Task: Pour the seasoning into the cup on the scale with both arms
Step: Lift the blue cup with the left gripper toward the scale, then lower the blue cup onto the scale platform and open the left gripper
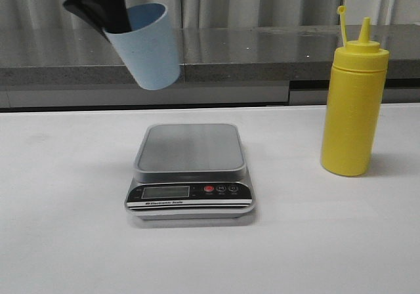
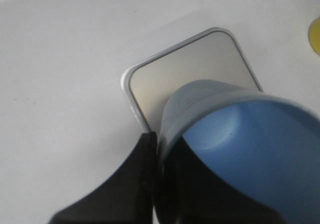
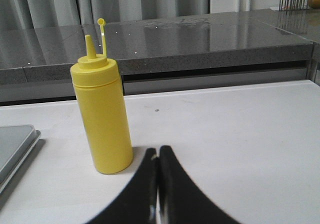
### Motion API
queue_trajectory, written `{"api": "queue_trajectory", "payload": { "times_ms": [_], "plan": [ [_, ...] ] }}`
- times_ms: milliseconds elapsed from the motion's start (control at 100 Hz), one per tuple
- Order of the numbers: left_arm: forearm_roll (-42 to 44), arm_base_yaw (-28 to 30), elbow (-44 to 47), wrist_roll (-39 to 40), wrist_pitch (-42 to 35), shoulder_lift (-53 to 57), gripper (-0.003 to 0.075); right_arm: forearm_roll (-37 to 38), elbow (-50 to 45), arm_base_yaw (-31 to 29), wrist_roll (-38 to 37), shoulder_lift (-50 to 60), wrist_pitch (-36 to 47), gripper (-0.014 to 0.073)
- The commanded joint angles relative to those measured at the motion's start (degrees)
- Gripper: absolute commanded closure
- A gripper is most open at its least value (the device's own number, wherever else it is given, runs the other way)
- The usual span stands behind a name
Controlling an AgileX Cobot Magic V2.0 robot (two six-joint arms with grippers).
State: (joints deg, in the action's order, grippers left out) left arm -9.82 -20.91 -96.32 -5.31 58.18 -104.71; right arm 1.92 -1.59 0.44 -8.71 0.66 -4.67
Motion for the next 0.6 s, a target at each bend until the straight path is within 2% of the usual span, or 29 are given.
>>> {"api": "queue_trajectory", "payload": {
  "times_ms": [0, 180, 510, 590],
  "plan": [
    [-0.16, -2.5, -4.43, 1.16, 0.84, -0.64, 0.0741, 0.15, 1.01, -0.25, 0.6, 0.99, 4.67, 0.0655],
    [-0.16, -5.5, -8.96, 1.38, 2.45, -5.69, 0.0741, 0.15, 1.01, -0.25, 0.6, 0.99, 4.67, 0.0655],
    [-0.16, -5.56, -9.12, 1.47, 3.96, -8.79, 0.074, 0.15, 1.01, -0.25, 0.6, 0.99, 4.67, 0.0655],
    [-0.16, -5.56, -9.12, 1.47, 3.96, -8.79, 0.072, 0.15, 1.01, -0.25, 0.6, 0.99, 4.67, 0.0655]
  ]
}}
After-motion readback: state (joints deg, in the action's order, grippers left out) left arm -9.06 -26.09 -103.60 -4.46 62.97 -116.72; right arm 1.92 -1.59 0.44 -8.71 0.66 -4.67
